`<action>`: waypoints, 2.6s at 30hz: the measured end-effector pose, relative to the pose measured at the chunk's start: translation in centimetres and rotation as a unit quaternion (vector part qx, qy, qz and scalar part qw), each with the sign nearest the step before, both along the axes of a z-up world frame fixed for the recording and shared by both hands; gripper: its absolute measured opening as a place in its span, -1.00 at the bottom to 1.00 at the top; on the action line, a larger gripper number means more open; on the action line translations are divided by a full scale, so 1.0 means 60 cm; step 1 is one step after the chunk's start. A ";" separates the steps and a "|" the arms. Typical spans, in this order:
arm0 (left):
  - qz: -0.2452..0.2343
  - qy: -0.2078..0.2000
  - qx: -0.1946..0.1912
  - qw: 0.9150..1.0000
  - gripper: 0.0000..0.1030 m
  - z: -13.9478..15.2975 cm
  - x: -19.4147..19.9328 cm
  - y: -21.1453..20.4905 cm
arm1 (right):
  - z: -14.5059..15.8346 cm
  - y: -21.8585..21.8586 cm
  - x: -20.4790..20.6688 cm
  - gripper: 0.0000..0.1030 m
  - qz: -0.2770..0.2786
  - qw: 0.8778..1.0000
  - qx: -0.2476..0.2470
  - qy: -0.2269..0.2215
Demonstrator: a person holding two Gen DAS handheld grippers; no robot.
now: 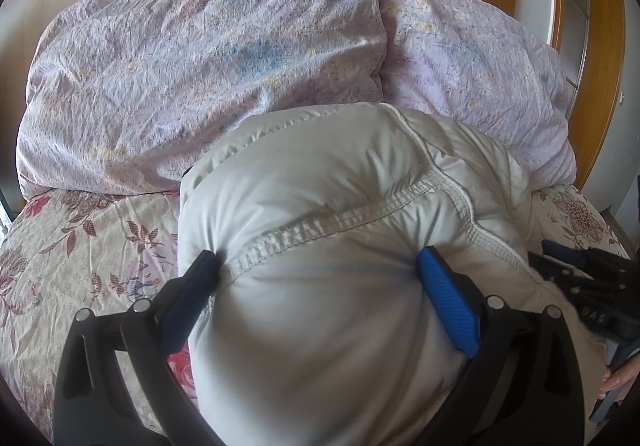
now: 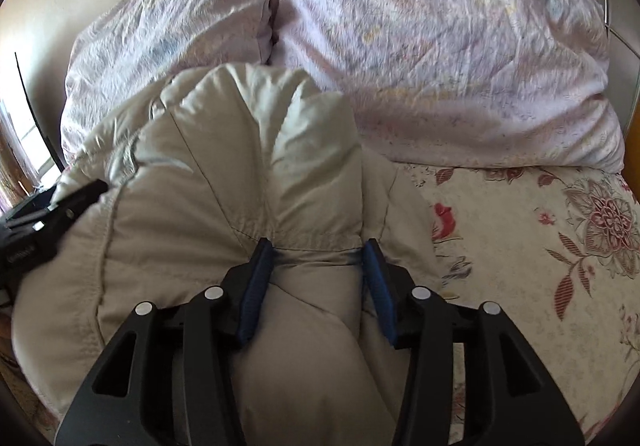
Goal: Fold large clothes
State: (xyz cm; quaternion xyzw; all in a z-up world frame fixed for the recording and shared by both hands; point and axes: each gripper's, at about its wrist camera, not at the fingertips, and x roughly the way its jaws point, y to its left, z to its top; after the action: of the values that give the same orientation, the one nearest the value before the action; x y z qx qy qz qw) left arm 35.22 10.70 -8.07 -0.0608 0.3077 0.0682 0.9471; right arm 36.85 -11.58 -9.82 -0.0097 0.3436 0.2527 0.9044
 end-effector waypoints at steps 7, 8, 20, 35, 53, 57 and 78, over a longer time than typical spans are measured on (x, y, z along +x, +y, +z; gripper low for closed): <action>0.002 0.000 0.003 1.000 0.92 -0.001 0.002 0.000 | -0.015 -0.005 0.016 0.00 0.015 0.999 0.020 0.026; 0.002 0.000 0.003 1.000 0.92 -0.002 0.002 0.000 | -0.016 -0.005 0.018 0.00 0.017 0.999 0.021 0.028; 0.011 -0.003 0.010 1.000 0.94 -0.004 0.001 -0.003 | 0.010 0.000 0.008 0.01 -0.003 1.000 -0.004 0.024; 0.018 -0.001 0.008 1.000 0.95 0.000 -0.003 -0.005 | -0.003 -0.017 0.006 0.21 -0.014 0.999 0.005 0.033; 0.036 -0.031 0.000 0.999 0.95 0.081 -0.228 -0.018 | 0.092 -0.072 -0.145 0.97 -0.094 0.994 -0.056 -0.018; 0.042 -0.019 -0.002 0.999 0.95 0.084 -0.272 -0.035 | 0.099 -0.080 -0.196 0.97 -0.074 0.996 -0.048 -0.018; 0.030 0.079 -0.025 0.996 0.95 0.039 -0.387 -0.114 | 0.079 -0.122 -0.333 0.97 -0.020 0.998 -0.027 0.051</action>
State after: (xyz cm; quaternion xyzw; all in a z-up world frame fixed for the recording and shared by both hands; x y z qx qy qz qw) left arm 12.02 3.84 -5.74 -0.0881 0.3812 0.0932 0.9155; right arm 16.84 -18.90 -5.09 -0.0146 0.3959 0.2249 0.8902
